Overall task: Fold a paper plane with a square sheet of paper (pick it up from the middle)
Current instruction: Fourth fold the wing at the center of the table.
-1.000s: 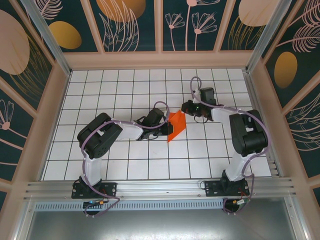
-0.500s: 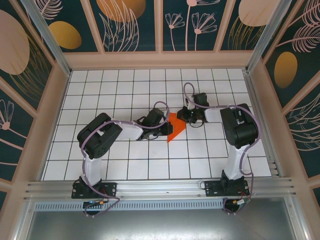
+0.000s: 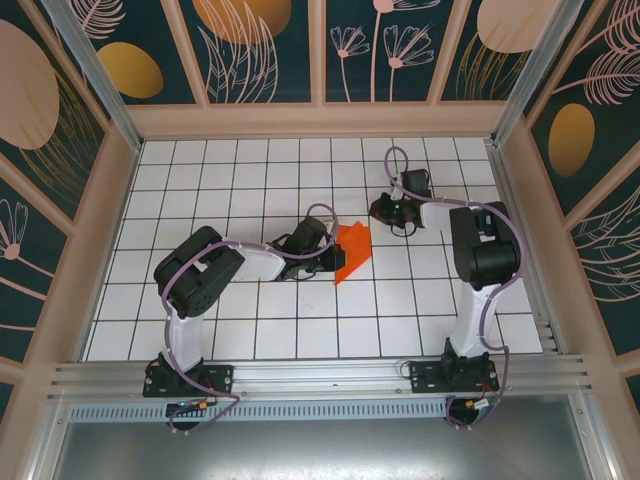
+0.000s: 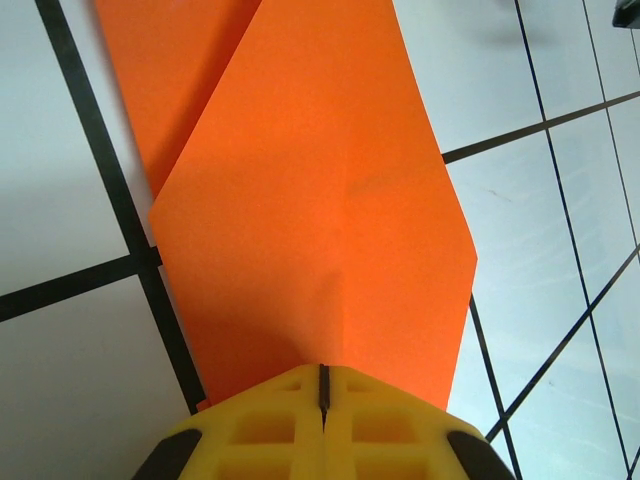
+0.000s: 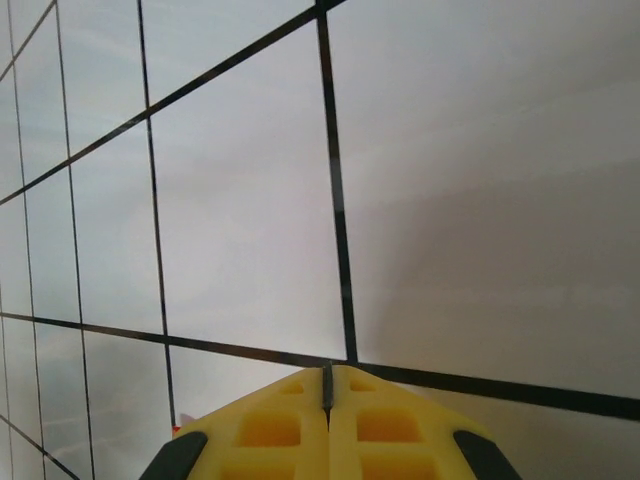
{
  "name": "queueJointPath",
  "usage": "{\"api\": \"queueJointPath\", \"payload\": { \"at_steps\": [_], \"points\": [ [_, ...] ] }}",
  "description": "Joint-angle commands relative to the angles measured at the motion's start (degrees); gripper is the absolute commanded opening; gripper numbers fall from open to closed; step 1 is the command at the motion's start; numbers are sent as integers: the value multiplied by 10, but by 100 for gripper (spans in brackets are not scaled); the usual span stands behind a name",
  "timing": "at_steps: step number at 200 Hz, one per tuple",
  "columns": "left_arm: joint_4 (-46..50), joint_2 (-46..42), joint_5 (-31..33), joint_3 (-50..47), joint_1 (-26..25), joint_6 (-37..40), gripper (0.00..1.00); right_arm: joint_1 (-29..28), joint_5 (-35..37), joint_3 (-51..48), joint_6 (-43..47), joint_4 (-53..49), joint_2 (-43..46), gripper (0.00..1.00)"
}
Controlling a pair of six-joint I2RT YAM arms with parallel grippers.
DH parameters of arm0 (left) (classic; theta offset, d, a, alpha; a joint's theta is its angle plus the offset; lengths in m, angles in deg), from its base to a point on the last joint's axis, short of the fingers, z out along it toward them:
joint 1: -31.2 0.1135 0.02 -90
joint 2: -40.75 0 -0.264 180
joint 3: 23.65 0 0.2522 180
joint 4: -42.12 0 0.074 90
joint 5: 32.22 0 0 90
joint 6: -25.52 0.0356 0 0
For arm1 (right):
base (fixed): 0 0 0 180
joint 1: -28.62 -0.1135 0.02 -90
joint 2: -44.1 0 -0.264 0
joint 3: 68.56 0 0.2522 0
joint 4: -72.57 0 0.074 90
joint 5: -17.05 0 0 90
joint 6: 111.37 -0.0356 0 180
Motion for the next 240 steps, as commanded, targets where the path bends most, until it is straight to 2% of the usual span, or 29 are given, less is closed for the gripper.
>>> {"api": "queueJointPath", "payload": {
  "at_steps": [1, 34, 91, 157, 209, 240],
  "points": [
    [99, 16, -6, -25, -1, -1, 0, -21, -14, -35, 0, 4, 65, 0],
    [87, 9, -6, -25, -1, -7, 0, -62, -43, -95, -18, 18, 112, 0],
    [80, -4, -6, -25, 0, -11, 0, -103, -66, -115, -40, 32, 73, 0],
    [63, -48, -40, -7, -1, -5, 0, -104, -16, -118, -23, -12, 28, 0],
    [58, -93, -39, -1, -2, -23, 17, -104, 3, -124, -17, -28, 21, 0],
    [52, -86, -31, 1, -4, -46, 18, -105, 6, -123, -18, -32, 18, 0]
  ]
}}
